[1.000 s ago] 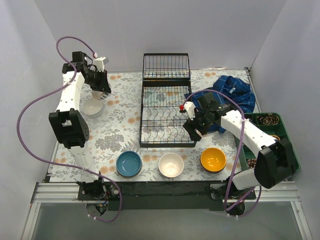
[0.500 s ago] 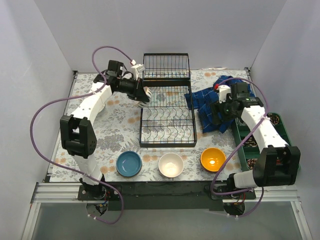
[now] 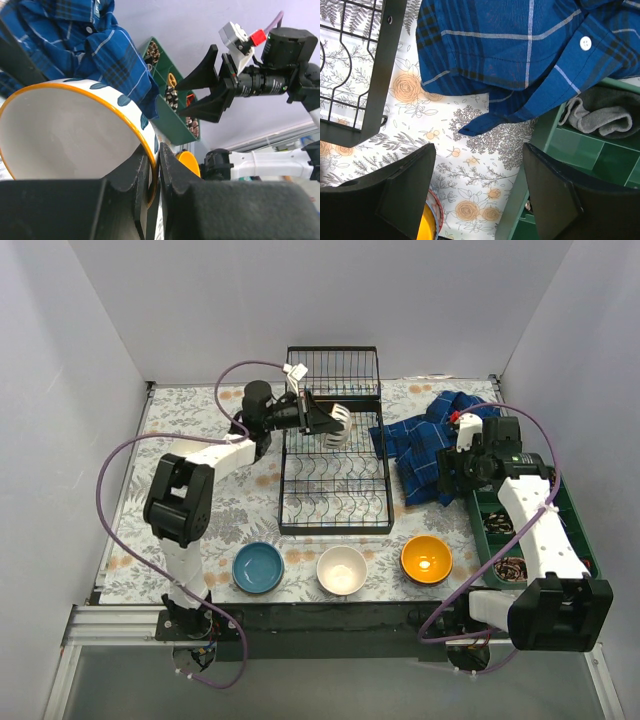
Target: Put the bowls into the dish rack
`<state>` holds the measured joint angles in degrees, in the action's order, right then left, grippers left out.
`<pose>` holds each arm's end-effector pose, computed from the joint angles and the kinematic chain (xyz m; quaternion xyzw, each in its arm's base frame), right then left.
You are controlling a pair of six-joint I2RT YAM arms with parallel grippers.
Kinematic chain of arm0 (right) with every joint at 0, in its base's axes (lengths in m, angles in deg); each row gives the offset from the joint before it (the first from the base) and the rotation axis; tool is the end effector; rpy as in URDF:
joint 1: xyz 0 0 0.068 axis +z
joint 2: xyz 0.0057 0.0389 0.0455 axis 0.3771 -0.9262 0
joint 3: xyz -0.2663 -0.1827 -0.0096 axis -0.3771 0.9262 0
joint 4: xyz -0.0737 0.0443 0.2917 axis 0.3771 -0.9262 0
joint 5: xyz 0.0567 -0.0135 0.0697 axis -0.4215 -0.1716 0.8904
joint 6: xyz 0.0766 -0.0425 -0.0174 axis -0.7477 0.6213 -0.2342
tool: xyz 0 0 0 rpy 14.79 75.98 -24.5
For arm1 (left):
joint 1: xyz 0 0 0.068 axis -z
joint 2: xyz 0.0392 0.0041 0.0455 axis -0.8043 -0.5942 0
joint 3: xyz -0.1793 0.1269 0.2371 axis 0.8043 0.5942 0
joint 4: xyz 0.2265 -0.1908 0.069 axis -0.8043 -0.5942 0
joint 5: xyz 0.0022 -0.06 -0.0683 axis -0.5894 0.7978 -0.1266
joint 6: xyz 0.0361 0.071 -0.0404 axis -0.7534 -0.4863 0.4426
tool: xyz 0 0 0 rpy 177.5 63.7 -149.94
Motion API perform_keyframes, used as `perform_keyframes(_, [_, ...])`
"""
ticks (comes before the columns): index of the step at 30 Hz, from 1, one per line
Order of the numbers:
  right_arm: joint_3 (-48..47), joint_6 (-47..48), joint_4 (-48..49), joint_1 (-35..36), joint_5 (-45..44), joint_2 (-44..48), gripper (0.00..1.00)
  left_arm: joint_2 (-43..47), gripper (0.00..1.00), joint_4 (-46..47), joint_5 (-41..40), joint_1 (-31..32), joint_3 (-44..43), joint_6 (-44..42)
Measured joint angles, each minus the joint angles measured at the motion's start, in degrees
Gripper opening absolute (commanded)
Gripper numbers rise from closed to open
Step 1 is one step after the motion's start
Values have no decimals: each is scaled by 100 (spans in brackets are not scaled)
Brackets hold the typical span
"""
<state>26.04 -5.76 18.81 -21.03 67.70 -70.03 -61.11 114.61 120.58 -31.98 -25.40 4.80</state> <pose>0.2961 0.0179 0.3099 -0.1510 0.9257 0.0318 0.3454 0.4572 -0.2525 0.2908 -0.0625 0.7171 -0.6899 0.0764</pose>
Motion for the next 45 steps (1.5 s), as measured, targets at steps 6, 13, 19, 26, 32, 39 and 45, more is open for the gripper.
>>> perform_keyframes(6, [81,-59,-28,-33,-2,44,79,-796,0,1010,-254,450,-83,831])
perform_keyframes(13, [81,-76,-70,-76,-37,48,79,-1335,0,1357,-643,798,-232,1368])
perform_keyframes(19, [81,-83,-101,-219,-76,74,79,-1635,0,1462,-1073,866,-479,1609])
perform_keyframes(26, [81,-81,-114,-223,-76,74,79,-1976,0,1368,-1576,946,-682,1893])
perform_keyframes(32, [81,-79,-118,-223,-74,35,79,-2059,0,1331,-1873,1123,-682,2223])
perform_keyframes(39, [81,-74,-138,-223,-72,-72,78,-2085,0,1366,-2107,1156,-680,2562])
perform_keyframes(45, [81,-66,-153,-223,-55,-186,79,-2085,0,1580,-2225,1167,-560,2815])
